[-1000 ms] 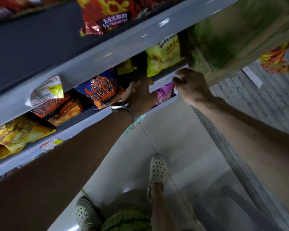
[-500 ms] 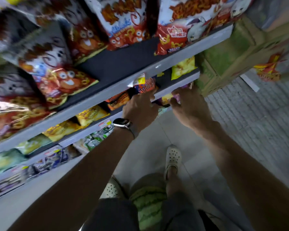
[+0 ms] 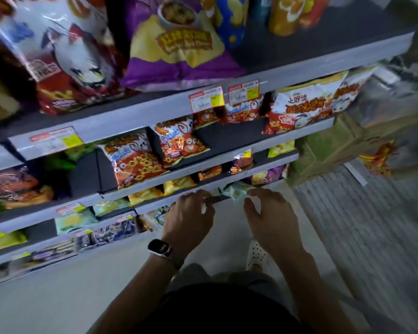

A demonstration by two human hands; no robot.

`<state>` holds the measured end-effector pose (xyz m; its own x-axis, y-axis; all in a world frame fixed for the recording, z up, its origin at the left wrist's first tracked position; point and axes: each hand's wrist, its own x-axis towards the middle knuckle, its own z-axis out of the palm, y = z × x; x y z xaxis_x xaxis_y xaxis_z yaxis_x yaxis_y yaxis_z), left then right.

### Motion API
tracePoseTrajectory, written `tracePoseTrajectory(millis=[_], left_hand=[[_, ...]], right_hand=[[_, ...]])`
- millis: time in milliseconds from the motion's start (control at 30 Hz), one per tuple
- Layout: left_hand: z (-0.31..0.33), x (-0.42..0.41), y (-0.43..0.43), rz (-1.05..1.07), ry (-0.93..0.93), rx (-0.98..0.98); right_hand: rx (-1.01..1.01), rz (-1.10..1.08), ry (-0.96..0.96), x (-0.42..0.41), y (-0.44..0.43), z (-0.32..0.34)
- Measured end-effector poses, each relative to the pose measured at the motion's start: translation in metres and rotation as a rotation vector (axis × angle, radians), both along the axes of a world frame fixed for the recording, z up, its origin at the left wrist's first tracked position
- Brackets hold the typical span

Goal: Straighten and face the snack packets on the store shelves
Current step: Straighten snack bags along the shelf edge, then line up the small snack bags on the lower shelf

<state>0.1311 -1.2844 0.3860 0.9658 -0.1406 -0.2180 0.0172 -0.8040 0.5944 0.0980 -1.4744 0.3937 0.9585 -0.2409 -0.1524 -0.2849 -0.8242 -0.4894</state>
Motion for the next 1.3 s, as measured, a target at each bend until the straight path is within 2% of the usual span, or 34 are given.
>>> tracePoseTrajectory(millis=[167,333,433,600,800,1000,1133,1300], left_hand=[[0.01,-0.016,0.028,0.159,0.03,0.071],[0.016,-0.003,0.04,0.295,-0.017,0.146],[0.013,0.003,0.036,0.357,-0.014,0.175],[0.002,0.008,0.018,0.424,0.038,0.195],[-0.021,0.022,0.039,0.437,0.024,0.171],[-0.055,0.06,0.101,0.356,-0.06,0.126],[-0.065,0.091,0.132,0.468,-0.041,0.093],[-0.064,0.117,0.149,0.655,0.119,-0.012]], right_hand=[[0.064,0.054,0.045,-0.003,0.032,0.001],[0.078,0.287,0.037,0.027,0.05,-0.002],[0.073,0.402,0.03,0.05,0.052,0.0],[0.069,0.458,0.025,0.074,0.043,-0.003],[0.025,0.452,-0.013,0.097,0.067,-0.016],[-0.012,0.311,-0.027,0.135,0.118,-0.035],[-0.003,0.193,0.014,0.158,0.137,-0.044],[0.073,0.118,0.055,0.182,0.149,-0.053]])
